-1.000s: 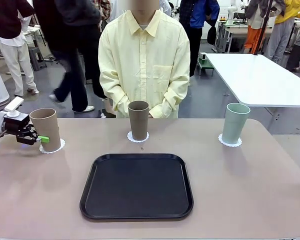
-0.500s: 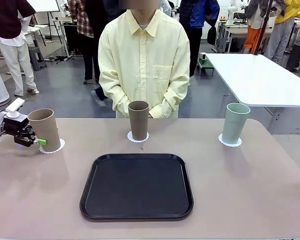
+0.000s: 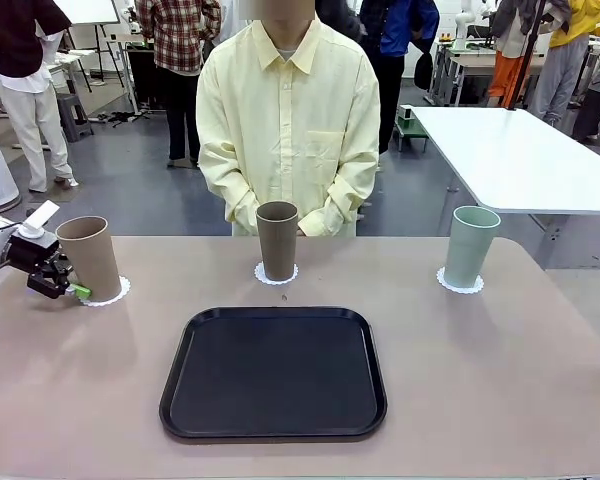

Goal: Place coasters on the table and set cups on them.
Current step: Take one Reusable plastic cup from the Flat Tray and place it on a coaster set by the human.

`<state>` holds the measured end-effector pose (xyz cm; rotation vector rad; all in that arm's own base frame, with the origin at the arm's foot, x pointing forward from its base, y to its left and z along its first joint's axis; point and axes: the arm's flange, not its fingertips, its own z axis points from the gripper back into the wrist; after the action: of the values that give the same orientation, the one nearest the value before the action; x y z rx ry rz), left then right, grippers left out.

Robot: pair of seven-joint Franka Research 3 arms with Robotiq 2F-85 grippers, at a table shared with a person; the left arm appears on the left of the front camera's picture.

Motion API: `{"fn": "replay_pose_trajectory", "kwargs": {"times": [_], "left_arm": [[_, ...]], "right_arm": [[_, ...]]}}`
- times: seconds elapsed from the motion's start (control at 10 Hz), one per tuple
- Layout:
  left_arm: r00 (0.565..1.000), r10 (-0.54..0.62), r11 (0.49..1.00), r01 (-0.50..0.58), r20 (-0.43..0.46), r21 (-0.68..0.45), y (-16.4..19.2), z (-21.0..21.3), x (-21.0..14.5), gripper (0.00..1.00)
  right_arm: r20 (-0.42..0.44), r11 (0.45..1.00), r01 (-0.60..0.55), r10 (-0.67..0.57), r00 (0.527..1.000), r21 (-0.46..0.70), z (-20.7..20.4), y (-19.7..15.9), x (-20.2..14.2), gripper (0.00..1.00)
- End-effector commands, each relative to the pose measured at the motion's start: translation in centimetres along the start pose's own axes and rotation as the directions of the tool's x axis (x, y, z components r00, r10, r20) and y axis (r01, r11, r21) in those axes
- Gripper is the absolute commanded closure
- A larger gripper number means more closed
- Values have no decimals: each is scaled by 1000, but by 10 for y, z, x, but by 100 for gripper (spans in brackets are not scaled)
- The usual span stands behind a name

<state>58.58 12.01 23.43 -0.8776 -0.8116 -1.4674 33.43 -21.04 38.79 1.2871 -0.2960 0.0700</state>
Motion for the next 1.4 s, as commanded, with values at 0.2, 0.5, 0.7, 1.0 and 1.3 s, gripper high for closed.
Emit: {"fn": "replay_pose_trajectory", "kwargs": {"times": [0.2,0.5,0.7,1.0,1.3], "left_arm": [[990,19,999,-15,-136,29,-9,9,15,0],[979,19,997,-3,-204,76,-18,43,37,0],[956,55,996,-33,-289,82,-30,68,55,0],[940,99,991,-62,-326,122,-56,97,101,0],[920,156,956,-49,-360,290,-111,105,182,0]], "right_arm": [[1,1000,3,-3,1000,0,0,0,0,0],[1,1000,3,-3,1000,0,0,0,0,0],[1,1000,3,-3,1000,0,0,0,0,0],[1,1000,3,-3,1000,0,0,0,0,0],[1,1000,3,-3,1000,0,0,0,0,0]]}}
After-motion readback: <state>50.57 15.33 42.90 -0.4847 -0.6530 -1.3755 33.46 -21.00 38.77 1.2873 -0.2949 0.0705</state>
